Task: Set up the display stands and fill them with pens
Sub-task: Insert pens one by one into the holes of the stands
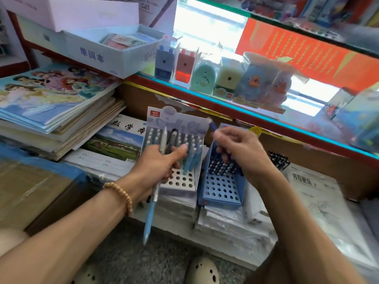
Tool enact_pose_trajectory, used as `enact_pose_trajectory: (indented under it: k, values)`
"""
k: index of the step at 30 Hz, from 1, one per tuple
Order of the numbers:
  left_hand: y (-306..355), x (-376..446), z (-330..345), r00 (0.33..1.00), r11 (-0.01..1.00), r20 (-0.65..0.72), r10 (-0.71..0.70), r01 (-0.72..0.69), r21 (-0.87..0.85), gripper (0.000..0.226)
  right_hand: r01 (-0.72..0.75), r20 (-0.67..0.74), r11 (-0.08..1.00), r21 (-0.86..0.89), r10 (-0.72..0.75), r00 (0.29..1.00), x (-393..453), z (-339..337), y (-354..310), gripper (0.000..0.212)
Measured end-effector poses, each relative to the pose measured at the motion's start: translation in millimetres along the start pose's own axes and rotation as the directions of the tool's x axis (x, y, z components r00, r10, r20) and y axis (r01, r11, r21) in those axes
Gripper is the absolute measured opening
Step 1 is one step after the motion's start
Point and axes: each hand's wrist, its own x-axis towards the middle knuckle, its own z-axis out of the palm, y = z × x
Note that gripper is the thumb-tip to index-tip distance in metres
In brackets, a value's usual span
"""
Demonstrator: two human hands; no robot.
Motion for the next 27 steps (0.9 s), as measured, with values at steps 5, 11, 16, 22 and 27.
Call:
enact_pose_trajectory:
  k: [5,11,16,22,27]
  values:
    - [4,6,9,0.997,0.998,-0.026,0.066,-0.066,0.025,0.019,0.138,0.336,0.949,-0.284,-0.037,0.941,-7,6,11,0.015]
    - [-1,10,24,0.998,0.982,0.059,0.032,-0.042,0.182,0.014,0.143,0.309,0.935,-0.324,-0.038,0.95,-11,-13,20,0.014]
    - [0,18,29,1.0,0.998,-0.024,-0.011,0.013,0.065,0.006,0.041,0.072,0.918,-0.395,-0.013,0.997,-11,-51,24,0.013]
    - [-1,21,42,0.991,0.992,0.13,-0.034,0.018,0.125,0.005,-0.082,-0.109,0.918,0.389,0.134,0.985,-14,-58,27,0.029]
    - [-8,22,56,0.991,0.977,0.134,-0.014,-0.014,0.211,0.017,-0.021,-0.309,0.952,0.306,0.12,0.944,-11,-65,31,0.007]
